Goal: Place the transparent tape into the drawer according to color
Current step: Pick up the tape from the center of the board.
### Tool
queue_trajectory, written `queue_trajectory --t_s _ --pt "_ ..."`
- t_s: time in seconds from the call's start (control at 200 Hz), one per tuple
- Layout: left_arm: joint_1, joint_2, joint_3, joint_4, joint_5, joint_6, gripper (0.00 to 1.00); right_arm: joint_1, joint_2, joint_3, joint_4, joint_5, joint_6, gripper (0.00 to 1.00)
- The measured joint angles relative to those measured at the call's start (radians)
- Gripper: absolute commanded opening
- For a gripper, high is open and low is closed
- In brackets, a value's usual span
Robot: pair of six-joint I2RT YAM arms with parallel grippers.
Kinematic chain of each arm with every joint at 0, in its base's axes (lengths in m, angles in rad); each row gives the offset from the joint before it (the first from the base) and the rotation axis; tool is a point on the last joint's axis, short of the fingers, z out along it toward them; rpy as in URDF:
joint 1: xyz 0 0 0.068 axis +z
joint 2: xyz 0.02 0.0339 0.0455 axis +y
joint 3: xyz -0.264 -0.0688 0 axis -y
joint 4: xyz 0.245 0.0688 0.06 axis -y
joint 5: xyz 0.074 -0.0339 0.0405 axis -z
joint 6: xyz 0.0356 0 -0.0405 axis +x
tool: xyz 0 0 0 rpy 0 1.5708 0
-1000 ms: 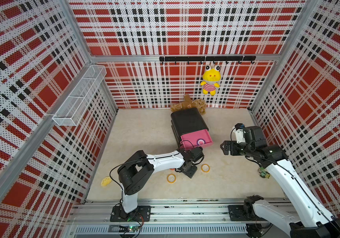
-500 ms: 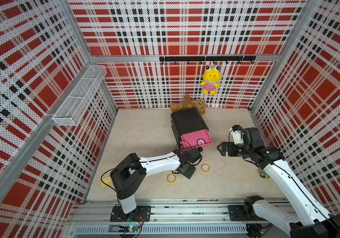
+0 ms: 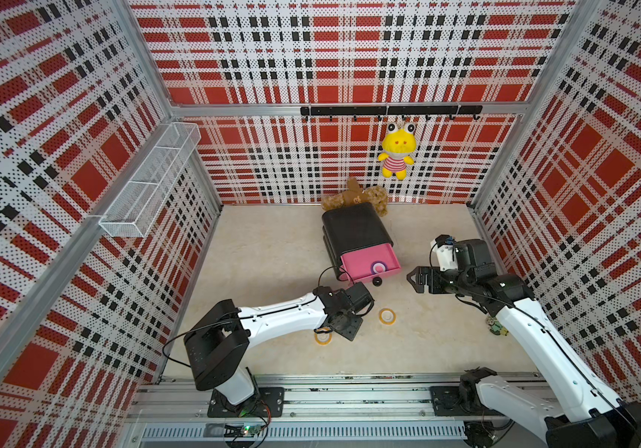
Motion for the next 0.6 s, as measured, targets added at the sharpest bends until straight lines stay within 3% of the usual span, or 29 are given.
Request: queue_trajectory --t_s 0.251,0.416,0.601 --pt "0.013 -0.067 0.000 -0.041 -0.032 -0.006 0.26 0.000 0.005 0.004 0.001 -0.007 0.002 1.00" --pt "0.069 -0.125 0.008 -0.072 -0.042 -0.003 0.26 0.000 0.011 0.021 0.002 -0.014 0.002 1.00" --pt "0.118 -0.135 0.093 -0.126 -0.069 0.024 0.26 0.000 0.017 0.023 0.010 -0.026 0.002 1.00"
